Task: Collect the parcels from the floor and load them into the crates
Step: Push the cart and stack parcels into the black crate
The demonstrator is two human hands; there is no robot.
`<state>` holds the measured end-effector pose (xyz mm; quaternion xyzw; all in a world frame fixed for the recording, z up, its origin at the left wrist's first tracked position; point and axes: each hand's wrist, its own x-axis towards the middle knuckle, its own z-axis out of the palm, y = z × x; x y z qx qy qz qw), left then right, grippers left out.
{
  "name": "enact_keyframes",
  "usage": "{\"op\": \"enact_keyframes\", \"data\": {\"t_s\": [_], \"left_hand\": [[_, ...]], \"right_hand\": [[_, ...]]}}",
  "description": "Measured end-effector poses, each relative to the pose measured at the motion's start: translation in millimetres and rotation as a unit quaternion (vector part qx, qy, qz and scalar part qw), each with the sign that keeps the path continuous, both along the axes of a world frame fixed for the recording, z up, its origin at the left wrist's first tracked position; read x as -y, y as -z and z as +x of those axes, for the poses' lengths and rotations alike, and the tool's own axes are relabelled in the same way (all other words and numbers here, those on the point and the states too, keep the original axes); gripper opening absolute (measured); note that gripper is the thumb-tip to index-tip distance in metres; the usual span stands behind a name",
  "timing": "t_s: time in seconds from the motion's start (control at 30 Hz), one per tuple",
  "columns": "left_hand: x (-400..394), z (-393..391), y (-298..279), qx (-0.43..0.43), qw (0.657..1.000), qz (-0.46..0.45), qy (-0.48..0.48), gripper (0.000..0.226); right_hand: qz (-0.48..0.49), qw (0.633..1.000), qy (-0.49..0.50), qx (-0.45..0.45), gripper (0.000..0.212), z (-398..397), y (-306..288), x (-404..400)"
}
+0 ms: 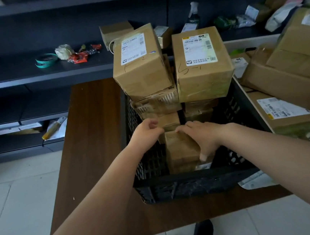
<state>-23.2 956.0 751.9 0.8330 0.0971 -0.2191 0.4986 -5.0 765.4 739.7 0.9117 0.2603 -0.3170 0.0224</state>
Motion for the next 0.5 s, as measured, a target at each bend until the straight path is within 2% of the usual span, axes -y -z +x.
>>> {"op": "enact_keyframes", "data": {"t_s": [0.07,0.17,0.27,0.33,0.43,0.5], "left_hand": [[-1.2,-0.2,-3.2,-0.039,0.999,-0.017,-0.028,0.048],[-6.4,0.0,-13.9,-0.105,0.987,-0.091,-0.086,0.053],[-11.7,2.4,-27.0,-0.112,0.974,-0.172,-0.097,0.051],[-12.6,4.7,-40.4,-0.093,0.971,-0.196,-0.098,0.051],[-12.7,7.4,-68.8,-0.068,0.958,-0.250,-0.123,0.047],[-14.9,8.7,-87.1,-0.033,0.954,-0.268,-0.131,0.046]], "right_hand": [[0.067,0.995,0.065,0.019,0.113,1.5,-13.0,2.4],[0.177,0.972,0.150,0.041,0.105,6.6,-56.0,7.7],[0.276,0.936,0.215,0.035,0.094,2.9,-112.1,14.5],[0.315,0.922,0.218,0.057,0.089,-3.7,-145.3,16.6],[0.329,0.917,0.181,0.135,0.088,-13.7,-184.5,10.2],[0.362,0.896,0.167,0.194,0.082,-16.7,-202.4,2.4]]}}
